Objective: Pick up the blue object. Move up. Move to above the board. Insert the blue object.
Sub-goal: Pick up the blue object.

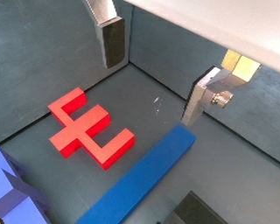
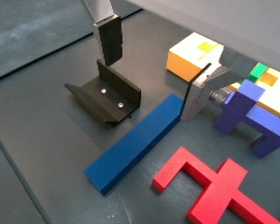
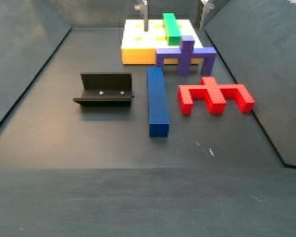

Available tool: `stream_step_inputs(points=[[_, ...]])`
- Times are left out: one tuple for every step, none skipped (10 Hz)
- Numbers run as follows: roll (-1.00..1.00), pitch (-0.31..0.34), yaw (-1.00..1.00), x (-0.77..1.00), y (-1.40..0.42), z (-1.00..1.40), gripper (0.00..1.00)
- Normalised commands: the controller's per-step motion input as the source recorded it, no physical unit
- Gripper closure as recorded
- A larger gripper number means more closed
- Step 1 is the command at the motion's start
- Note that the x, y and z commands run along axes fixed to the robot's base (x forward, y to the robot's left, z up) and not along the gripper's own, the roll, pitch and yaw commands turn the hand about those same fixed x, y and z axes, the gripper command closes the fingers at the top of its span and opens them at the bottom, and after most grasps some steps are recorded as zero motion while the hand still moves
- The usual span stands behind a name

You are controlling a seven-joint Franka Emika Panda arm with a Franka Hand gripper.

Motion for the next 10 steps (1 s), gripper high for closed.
stream_step_inputs(points=[[-0.03,-0.05,0.0,0.0,0.0,-0.07,0.0],[-0.12,-0.019,-0.11,0.35,0.0,-0.66,0.0],[-0.13,-0.063,-0.06,0.41,-0.01,-0.82,0.0],[-0.07,-0.037,-0.06,0.55,-0.16,-0.97,0.0],[-0.07,-0.096,-0.05,0.36,-0.11,-0.95,0.0],[-0.06,-0.121,-0.01,0.26,-0.12,-0.93,0.0],[-0.06,-0.137,-0.01,0.1,-0.16,-0.9,0.0],[-0.06,-0.137,0.0,0.0,-0.07,-0.89,0.0],[-0.05,-0.147,0.0,0.0,-0.05,-0.8,0.0],[-0.08,-0.133,0.0,0.0,-0.03,-0.71,0.0]])
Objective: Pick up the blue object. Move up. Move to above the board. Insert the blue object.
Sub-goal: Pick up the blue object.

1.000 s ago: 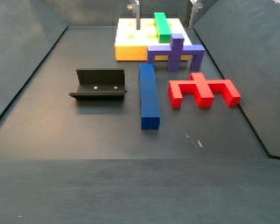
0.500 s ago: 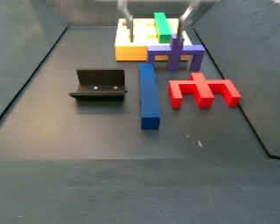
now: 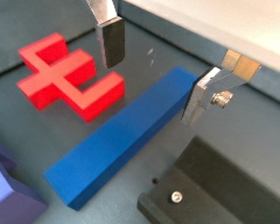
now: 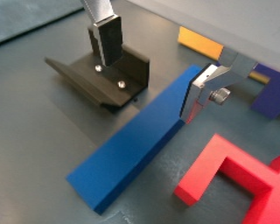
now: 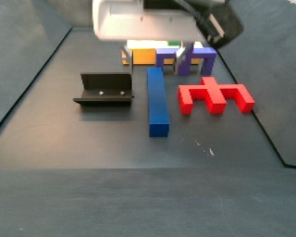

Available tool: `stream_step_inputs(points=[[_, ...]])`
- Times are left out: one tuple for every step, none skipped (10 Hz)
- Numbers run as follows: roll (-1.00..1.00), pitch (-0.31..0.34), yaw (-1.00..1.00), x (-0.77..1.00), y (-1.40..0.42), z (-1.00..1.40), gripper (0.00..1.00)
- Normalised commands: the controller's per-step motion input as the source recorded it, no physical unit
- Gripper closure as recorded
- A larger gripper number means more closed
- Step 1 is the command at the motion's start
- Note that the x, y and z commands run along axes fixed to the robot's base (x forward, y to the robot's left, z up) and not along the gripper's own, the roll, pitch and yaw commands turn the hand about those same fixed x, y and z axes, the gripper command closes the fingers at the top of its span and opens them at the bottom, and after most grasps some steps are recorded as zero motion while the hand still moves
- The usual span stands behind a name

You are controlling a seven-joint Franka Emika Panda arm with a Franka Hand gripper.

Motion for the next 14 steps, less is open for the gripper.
stream_step_inputs(points=[[-0.06,-0.12,0.0,0.03,-0.01,-0.68,0.0],[-0.01,-0.071,-0.04,0.04,0.0,-0.58,0.0],[-0.01,-0.056,0.0,0.0,0.0,-0.47,0.0],[0.0,-0.063,0.0,0.0,0.0,-0.39,0.0],[0.0,-0.043,0.0,-0.01,-0.02,-0.33,0.0],[0.0,-0.051,0.0,-0.1,0.0,-0.31,0.0],[0.0,-0.04,0.0,-0.13,0.0,-0.22,0.0],[0.0,-0.041,0.0,-0.1,0.0,-0.19,0.0],[-0.01,-0.013,0.0,-0.01,0.0,-0.07,0.0],[0.0,0.0,0.0,0.03,0.0,0.0,0.0],[0.02,0.0,0.0,0.01,-0.03,0.0,0.0],[0.0,0.0,0.0,0.0,0.0,0.0,0.0],[0.0,0.0,0.0,0.0,0.0,0.0,1.0],[0.0,0.0,0.0,0.0,0.0,0.0,1.0]])
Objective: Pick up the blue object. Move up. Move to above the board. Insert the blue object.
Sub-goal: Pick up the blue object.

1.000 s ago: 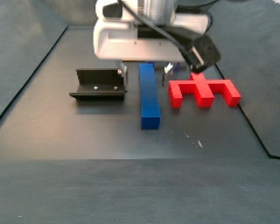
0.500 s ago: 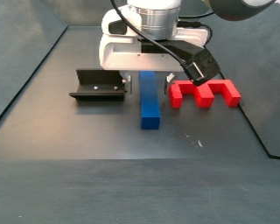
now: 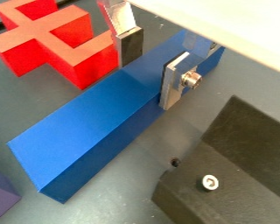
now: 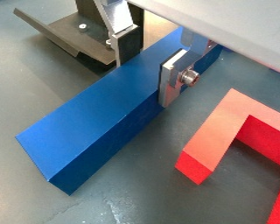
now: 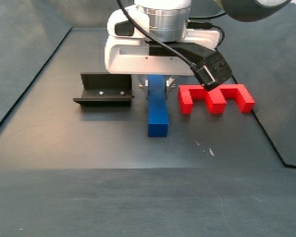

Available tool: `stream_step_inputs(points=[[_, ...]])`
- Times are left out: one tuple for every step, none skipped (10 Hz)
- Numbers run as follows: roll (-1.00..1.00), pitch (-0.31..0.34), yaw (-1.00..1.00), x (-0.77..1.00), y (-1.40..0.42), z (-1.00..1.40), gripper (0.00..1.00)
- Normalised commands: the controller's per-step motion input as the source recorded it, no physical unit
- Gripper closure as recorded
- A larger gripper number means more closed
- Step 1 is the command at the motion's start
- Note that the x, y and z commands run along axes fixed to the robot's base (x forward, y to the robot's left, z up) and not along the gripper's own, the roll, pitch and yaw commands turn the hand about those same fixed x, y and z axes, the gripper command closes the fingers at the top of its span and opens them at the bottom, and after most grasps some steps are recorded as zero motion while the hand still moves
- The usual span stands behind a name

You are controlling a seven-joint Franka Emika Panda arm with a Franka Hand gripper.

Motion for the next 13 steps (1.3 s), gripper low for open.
stream_step_inputs(points=[[0.0,0.0,0.0,0.0,0.0,0.0,1.0],[0.0,0.0,0.0,0.0,0.0,0.0,1.0],[0.0,0.0,0.0,0.0,0.0,0.0,1.0],[0.0,0.0,0.0,0.0,0.0,0.0,1.0],[0.0,0.0,0.0,0.0,0.0,0.0,1.0],[0.0,0.0,0.0,0.0,0.0,0.0,1.0],[0.0,0.0,0.0,0.0,0.0,0.0,1.0],[0.0,0.0,0.0,0.0,0.0,0.0,1.0],[0.0,0.0,0.0,0.0,0.0,0.0,1.0],[0.0,0.0,0.0,0.0,0.0,0.0,1.0],[0.0,0.0,0.0,0.0,0.0,0.0,1.0],[0.0,0.0,0.0,0.0,0.0,0.0,1.0],[0.0,0.0,0.0,0.0,0.0,0.0,1.0]])
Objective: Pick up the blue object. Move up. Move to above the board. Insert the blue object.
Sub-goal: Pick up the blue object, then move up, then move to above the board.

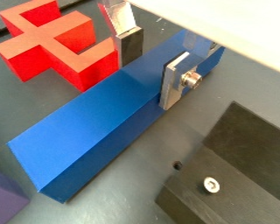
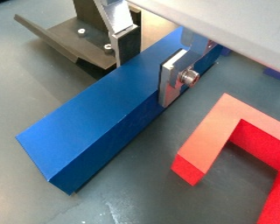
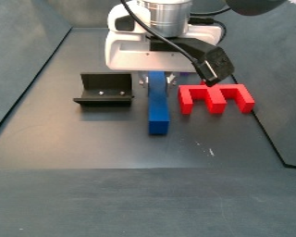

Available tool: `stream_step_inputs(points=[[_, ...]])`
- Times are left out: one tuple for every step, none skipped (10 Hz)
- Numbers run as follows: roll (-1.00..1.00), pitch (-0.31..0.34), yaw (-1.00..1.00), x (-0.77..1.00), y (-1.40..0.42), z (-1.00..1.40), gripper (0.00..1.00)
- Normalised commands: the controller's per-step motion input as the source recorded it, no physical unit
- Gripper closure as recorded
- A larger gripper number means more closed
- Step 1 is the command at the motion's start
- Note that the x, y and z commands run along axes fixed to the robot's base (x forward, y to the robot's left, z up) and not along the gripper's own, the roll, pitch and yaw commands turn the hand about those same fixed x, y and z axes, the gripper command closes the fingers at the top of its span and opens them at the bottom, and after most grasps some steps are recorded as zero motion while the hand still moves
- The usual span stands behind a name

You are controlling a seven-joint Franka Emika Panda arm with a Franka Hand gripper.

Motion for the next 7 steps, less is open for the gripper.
stream_step_inputs(points=[[0.0,0.0,0.0,0.0,0.0,0.0,1.0],[0.0,0.0,0.0,0.0,0.0,0.83,1.0],[0.0,0.007,0.0,-0.02,0.03,0.81,1.0],[0.0,0.012,-0.01,-0.05,0.02,0.6,1.0],[0.0,-0.036,-0.01,-0.01,0.02,0.2,1.0],[0.0,0.0,0.0,0.0,0.0,1.4,1.0],[-0.01,0.046,0.0,-0.02,0.0,1.4,1.0]])
